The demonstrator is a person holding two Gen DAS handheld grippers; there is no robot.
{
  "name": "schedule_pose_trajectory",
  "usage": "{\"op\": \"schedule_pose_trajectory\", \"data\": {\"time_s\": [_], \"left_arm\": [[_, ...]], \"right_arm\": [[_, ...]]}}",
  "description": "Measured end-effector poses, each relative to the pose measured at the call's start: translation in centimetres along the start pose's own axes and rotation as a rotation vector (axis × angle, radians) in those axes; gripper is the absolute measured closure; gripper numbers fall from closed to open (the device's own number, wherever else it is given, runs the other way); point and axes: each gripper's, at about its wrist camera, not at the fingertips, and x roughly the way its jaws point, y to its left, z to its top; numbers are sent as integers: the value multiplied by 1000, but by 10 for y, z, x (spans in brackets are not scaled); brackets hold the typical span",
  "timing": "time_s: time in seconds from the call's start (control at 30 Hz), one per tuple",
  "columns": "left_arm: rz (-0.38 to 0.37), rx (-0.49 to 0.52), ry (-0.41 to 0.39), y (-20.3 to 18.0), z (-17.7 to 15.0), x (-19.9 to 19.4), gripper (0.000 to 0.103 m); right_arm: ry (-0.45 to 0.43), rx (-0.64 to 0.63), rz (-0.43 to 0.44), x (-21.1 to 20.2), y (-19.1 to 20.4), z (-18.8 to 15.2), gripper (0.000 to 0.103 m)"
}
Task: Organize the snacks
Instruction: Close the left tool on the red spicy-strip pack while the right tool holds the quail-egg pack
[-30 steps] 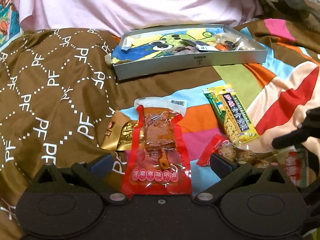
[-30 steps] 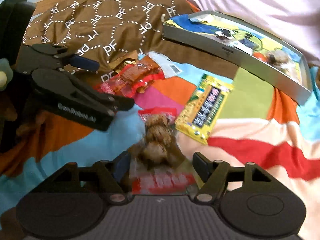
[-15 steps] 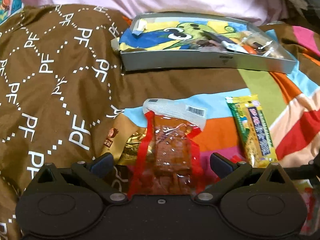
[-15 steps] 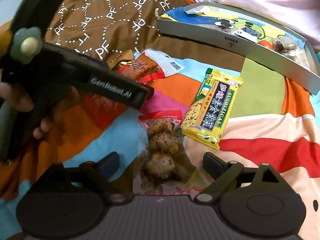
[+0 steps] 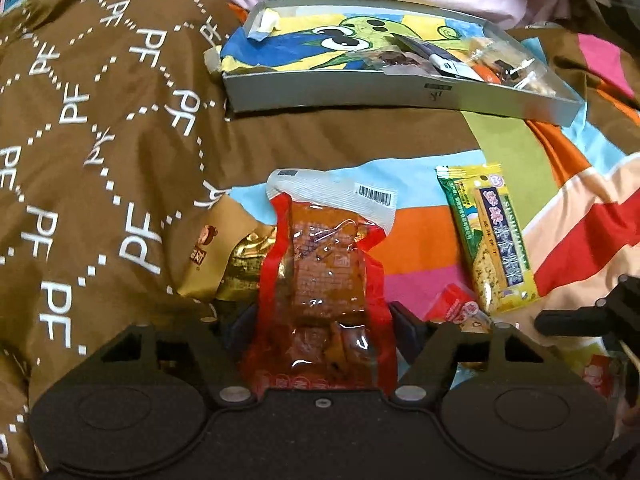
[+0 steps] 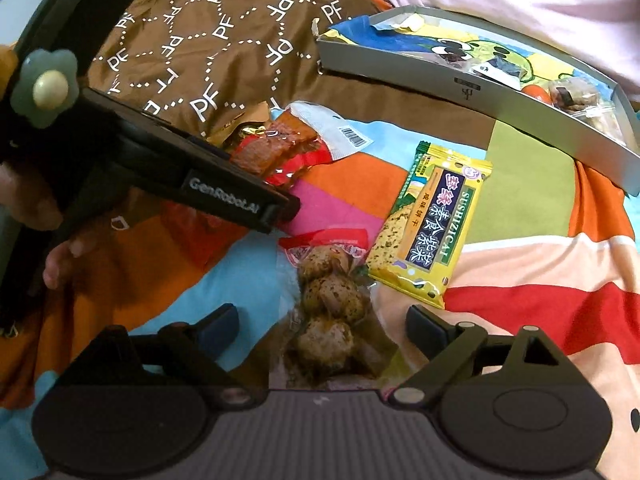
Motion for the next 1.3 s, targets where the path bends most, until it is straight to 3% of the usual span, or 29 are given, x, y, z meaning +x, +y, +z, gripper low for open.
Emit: {"op": "schedule_pose_trajectory", "data": {"time_s": [0.23,0.33,0.5,0.77,0.93,1.1,1.3], "left_arm": [[-64,4,46,3,-9,-8,33],[-96,58,88,3,-17,-14,32],[-133,76,95,9,-24,-22,24],[-116,21,47,9,-20,-15,16],[-113,80,51,1,-20,-10,16],[-94,153,64,-6,-21,-7,16],[-77,189,66,-9,-23,-8,20]], "right_arm": [[10,30,0,-2,-4,-1,10],[19,41,4,-6,-4,-4,10],[24,37,10,-9,-5,-6,8],[1,34,-8,-1,-8,-4,6],[5,43,-8,0,-8,-4,8],[9,42,-4,-3,-4,-5,19],[12,44,-2,-4,-2,-6,21]]}}
